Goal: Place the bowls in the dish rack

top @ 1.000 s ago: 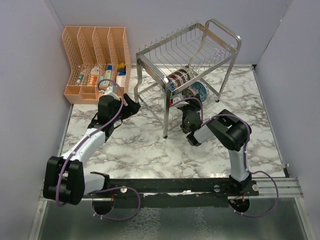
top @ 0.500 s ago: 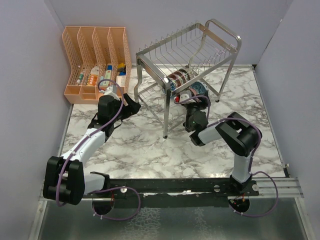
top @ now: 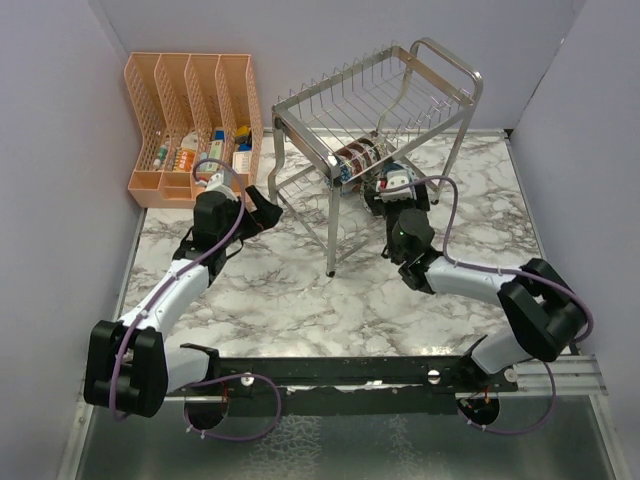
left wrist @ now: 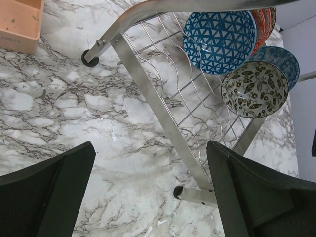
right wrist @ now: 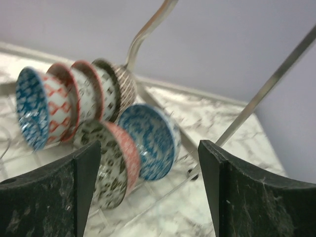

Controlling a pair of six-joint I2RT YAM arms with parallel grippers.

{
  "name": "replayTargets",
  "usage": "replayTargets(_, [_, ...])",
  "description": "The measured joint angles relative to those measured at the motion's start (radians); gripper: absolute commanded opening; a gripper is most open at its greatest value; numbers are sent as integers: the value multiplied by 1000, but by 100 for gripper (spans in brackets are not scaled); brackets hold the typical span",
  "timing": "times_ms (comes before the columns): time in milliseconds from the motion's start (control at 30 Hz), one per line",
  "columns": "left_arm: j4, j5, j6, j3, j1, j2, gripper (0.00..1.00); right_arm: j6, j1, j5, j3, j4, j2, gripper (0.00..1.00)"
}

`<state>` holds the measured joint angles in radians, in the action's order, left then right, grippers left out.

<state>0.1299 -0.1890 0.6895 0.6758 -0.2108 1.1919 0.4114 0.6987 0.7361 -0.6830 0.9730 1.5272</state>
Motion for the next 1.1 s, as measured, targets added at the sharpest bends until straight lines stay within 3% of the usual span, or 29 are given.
replayTargets(300, [-81, 26, -1, 19, 0, -27, 99, -373, 0, -80, -2, -547, -208, 82])
replayTargets(467, [-140, 56, -4, 24, 0, -47, 99, -547, 0, -96, -6, -790, -326, 99])
replayTargets(700, [-247, 116, -24, 64, 0, -66, 99, -727, 0, -156, -30, -1109, -357, 99])
replayTargets(1100, [-406, 198, -72, 135, 0, -72, 99, -826, 0, -211, -42, -1305, -561, 99])
